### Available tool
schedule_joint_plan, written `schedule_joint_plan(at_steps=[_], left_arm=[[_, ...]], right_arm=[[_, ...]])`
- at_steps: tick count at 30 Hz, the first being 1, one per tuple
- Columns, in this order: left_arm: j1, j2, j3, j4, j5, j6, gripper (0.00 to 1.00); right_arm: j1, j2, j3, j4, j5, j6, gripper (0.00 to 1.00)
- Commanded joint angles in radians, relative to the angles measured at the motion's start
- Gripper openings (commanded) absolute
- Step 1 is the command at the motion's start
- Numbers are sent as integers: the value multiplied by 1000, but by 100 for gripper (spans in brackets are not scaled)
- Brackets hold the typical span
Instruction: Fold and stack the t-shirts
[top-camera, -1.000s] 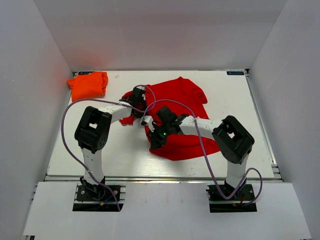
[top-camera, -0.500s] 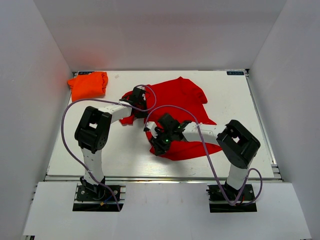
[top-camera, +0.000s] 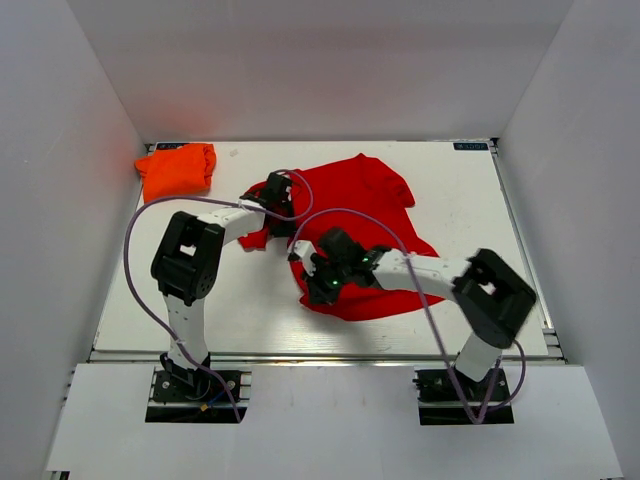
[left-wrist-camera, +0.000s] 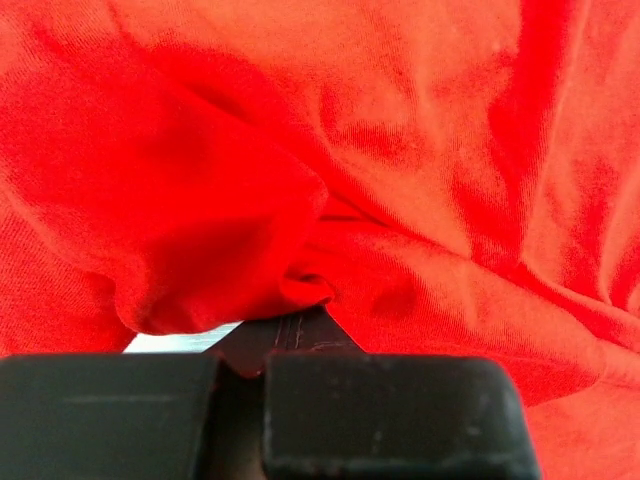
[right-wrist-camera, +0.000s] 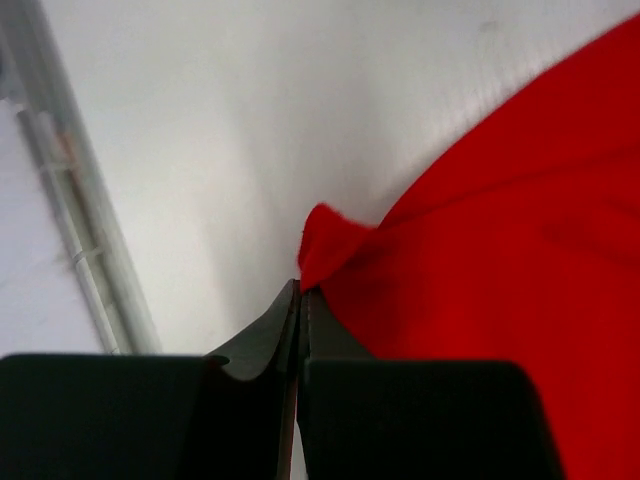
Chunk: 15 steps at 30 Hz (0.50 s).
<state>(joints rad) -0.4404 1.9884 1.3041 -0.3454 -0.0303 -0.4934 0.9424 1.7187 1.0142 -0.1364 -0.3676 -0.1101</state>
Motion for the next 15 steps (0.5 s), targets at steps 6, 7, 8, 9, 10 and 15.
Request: schedule_joint_plan(at_steps=[6,7,8,9,10,15], left_arm=[[-3,72,44,-145,-89,-60,0],[-3,72,44,-155,-103,-69,0],[-3,72,55,-164,-112,-70,0],[-3,72,55,-164,-112,-70,0],[-3,72,55,-164,-124,-70,0],[-3,81,77,-196,-146,-79,0]], right_arm=[[22,-533,-202,-107,30,151,0],[22,-577,-212,-117,44,161,0],[22,-612,-229,-130,61,167,0],[24,-625,-241,-172,71,191,0],[22,-655,-247,-184,81,200,0],[29,-711,-267,-316,156,256,0]])
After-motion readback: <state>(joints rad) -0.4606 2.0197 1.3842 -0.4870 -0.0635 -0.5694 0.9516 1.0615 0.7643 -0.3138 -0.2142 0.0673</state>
